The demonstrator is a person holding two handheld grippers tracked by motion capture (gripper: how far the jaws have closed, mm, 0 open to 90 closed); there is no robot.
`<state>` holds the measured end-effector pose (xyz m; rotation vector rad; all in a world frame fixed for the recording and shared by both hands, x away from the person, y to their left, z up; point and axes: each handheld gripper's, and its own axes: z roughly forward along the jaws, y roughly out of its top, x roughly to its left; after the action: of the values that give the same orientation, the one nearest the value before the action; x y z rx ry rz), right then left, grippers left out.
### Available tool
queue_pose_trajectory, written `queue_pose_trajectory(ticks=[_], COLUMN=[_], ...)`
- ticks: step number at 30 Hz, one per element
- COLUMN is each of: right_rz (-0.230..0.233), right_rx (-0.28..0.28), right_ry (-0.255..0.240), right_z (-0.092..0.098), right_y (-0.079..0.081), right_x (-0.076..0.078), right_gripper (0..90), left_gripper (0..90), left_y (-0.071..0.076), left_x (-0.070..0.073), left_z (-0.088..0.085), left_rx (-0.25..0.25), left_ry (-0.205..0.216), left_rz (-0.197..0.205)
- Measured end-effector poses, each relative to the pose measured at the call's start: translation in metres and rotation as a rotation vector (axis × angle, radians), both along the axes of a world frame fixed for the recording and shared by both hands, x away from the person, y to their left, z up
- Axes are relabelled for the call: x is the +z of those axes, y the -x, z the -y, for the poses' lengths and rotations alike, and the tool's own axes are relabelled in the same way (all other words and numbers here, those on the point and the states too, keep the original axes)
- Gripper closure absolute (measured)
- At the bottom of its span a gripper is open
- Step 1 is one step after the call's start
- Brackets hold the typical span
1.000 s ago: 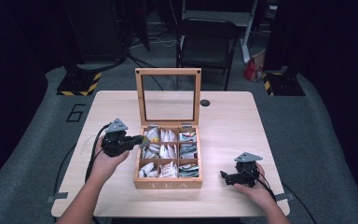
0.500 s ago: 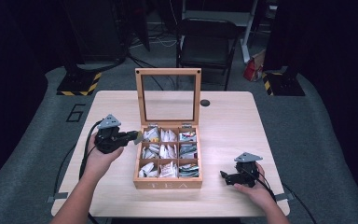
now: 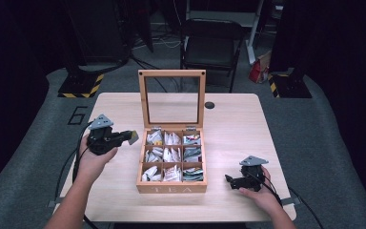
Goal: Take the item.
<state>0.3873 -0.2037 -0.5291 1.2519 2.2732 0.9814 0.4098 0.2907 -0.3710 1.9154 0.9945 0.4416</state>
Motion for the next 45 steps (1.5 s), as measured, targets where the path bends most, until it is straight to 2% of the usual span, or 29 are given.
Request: queue_pose_trajectory(ticks=[7, 20, 45], right_rz=[0.0, 0.0, 0.0], right_rx=[0.001, 0.0, 0.001], right_ry=[0.0, 0.0, 0.001], right_z=[0.0, 0.0, 0.0], right_y=[0.0, 0.0, 0.0], right_x=[0.0, 0.0, 0.0], right_gripper=[4.6, 4.6, 4.6], left_gripper=[87.9, 88.0, 87.9], left_y=[0.002, 0.005, 0.011], left_x=[0.006, 0.01, 0.007], left_z=[-0.021, -0.047, -0.085], left_rx=[0.044, 0.112, 0.212], left_ry=[0.0, 0.01, 0.032], left_rz=[0.01, 0.018, 0.014])
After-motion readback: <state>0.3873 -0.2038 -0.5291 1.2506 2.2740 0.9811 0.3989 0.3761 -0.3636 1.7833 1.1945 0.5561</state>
